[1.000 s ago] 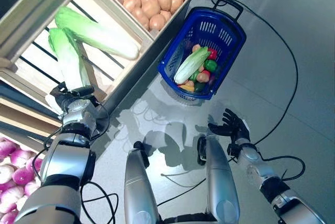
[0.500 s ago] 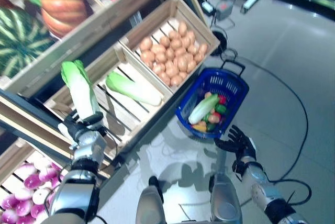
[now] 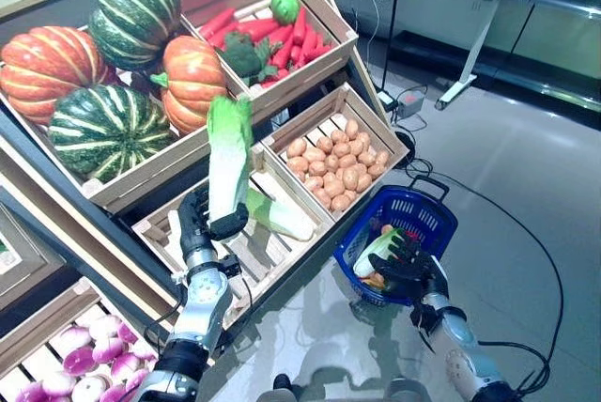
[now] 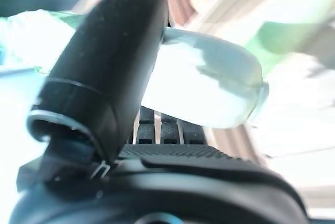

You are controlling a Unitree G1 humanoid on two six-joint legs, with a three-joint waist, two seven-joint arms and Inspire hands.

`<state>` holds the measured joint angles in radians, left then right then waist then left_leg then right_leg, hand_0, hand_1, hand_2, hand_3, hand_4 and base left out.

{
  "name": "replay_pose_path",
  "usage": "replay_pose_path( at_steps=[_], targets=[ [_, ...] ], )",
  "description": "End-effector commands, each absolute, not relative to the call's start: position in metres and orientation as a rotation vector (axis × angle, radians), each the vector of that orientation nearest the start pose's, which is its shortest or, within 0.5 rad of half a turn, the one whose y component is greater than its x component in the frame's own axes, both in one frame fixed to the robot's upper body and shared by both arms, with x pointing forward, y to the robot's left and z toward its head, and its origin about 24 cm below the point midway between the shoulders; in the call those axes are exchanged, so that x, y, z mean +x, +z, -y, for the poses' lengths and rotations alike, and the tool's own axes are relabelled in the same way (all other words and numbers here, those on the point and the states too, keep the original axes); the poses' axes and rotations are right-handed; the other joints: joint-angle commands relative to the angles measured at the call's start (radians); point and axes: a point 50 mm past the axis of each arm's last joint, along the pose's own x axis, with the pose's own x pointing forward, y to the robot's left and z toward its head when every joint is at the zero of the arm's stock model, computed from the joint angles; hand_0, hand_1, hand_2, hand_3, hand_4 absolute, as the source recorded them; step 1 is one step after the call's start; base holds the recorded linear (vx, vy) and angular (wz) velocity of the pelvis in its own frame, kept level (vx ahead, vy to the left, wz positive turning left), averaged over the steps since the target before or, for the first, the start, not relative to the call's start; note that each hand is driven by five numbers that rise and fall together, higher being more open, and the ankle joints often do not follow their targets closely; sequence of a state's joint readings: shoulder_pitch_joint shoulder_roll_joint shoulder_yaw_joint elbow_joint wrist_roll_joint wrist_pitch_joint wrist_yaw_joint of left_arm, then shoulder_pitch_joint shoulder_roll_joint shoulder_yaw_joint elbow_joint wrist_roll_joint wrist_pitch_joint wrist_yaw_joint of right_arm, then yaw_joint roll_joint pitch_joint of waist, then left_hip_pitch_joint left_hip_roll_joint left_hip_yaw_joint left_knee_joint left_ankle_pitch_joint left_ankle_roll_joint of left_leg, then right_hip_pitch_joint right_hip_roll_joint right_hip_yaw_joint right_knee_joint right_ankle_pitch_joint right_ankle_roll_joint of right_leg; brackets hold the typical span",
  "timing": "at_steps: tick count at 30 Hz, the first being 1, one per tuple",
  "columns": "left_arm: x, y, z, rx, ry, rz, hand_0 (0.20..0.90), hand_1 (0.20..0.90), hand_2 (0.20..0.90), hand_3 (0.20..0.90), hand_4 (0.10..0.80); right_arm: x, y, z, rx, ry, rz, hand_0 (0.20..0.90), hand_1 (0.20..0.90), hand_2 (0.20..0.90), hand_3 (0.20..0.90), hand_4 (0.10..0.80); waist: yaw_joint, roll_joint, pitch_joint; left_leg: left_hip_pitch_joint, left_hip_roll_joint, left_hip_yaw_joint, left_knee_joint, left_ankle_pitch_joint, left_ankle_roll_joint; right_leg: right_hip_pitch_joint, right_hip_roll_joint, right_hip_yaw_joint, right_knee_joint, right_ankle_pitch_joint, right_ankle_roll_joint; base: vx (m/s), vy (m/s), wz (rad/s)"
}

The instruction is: Put vegetables into the basket

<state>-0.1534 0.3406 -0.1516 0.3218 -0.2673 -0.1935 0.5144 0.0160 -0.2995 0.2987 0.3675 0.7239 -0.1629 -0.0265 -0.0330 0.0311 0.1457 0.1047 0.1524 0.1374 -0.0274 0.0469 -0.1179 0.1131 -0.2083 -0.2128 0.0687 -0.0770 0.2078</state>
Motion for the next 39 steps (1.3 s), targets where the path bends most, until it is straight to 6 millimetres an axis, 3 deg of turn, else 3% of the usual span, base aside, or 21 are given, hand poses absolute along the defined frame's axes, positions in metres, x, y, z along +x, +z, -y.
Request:
replay_pose_path(
  at_steps=[1,4,9,18,25,31,39],
  targets=[
    [0.29,0.111,-0.201,0.237,0.235,0.44,0.3,0.3,0.3,0.3,0.4,0.256,0.021,0.155,0.54,0.171,0.03,0.9,0.9,0.9,0.9,0.8,0.034,-0.041,-0.059,0.009,-0.06,-0.011,-0.05,-0.045,0.05,0.006,-0.006,-0.027,-0.078,0.096,-0.037,0.014,-0.109,-0.01],
    [0.288,0.118,-0.19,0.28,0.162,0.485,0.3,0.3,0.3,0.3,0.4,0.26,0.027,0.15,0.615,0.245,0.042,0.9,0.9,0.9,0.9,0.8,0.049,-0.051,-0.063,0.008,-0.064,-0.021,-0.06,-0.047,0.051,0.018,0.0,-0.041,-0.104,0.108,-0.035,0.002,-0.117,0.08],
    [0.286,0.126,-0.173,0.312,-0.023,0.53,0.3,0.3,0.3,0.3,0.4,0.271,0.055,0.146,0.781,0.443,0.175,0.9,0.9,0.9,0.9,0.8,0.069,-0.066,-0.075,0.017,-0.057,-0.018,-0.06,-0.058,0.049,0.031,0.005,-0.061,-0.13,0.12,-0.033,0.004,-0.095,0.04],
    [0.287,0.142,-0.153,0.336,-0.216,0.591,0.3,0.3,0.3,0.3,0.4,0.296,0.097,0.154,0.719,0.513,0.32,0.9,0.9,0.9,0.9,0.8,0.081,-0.072,-0.089,0.033,-0.048,-0.019,-0.06,-0.071,0.045,0.054,0.02,-0.067,-0.141,0.11,-0.041,0.008,-0.047,0.02],
    [0.289,0.14,-0.148,0.389,-0.277,0.58,0.3,0.3,0.3,0.3,0.4,0.307,0.13,0.158,0.609,0.594,0.4,0.9,0.9,0.9,0.9,0.8,0.085,-0.075,-0.095,0.041,-0.045,-0.03,-0.06,-0.078,0.04,0.067,0.025,-0.059,-0.144,0.098,-0.044,0.003,-0.01,0.0],
    [0.287,0.142,-0.145,0.398,-0.308,0.607,0.3,0.3,0.3,0.3,0.4,0.31,0.138,0.153,0.586,0.643,0.389,0.9,0.9,0.9,0.9,0.8,0.09,-0.075,-0.097,0.045,-0.043,-0.039,-0.06,-0.08,0.038,0.077,0.025,-0.056,-0.145,0.092,-0.045,0.0,0.0,0.0],
    [0.284,0.156,-0.133,0.431,-0.333,0.731,0.3,0.3,0.3,0.3,0.4,0.313,0.126,0.14,0.593,0.691,0.312,0.9,0.9,0.9,0.9,0.8,0.098,-0.076,-0.101,0.045,-0.043,-0.052,-0.06,-0.081,0.035,0.085,0.017,-0.064,-0.146,0.09,-0.043,-0.002,0.002,0.01]
  ],
)
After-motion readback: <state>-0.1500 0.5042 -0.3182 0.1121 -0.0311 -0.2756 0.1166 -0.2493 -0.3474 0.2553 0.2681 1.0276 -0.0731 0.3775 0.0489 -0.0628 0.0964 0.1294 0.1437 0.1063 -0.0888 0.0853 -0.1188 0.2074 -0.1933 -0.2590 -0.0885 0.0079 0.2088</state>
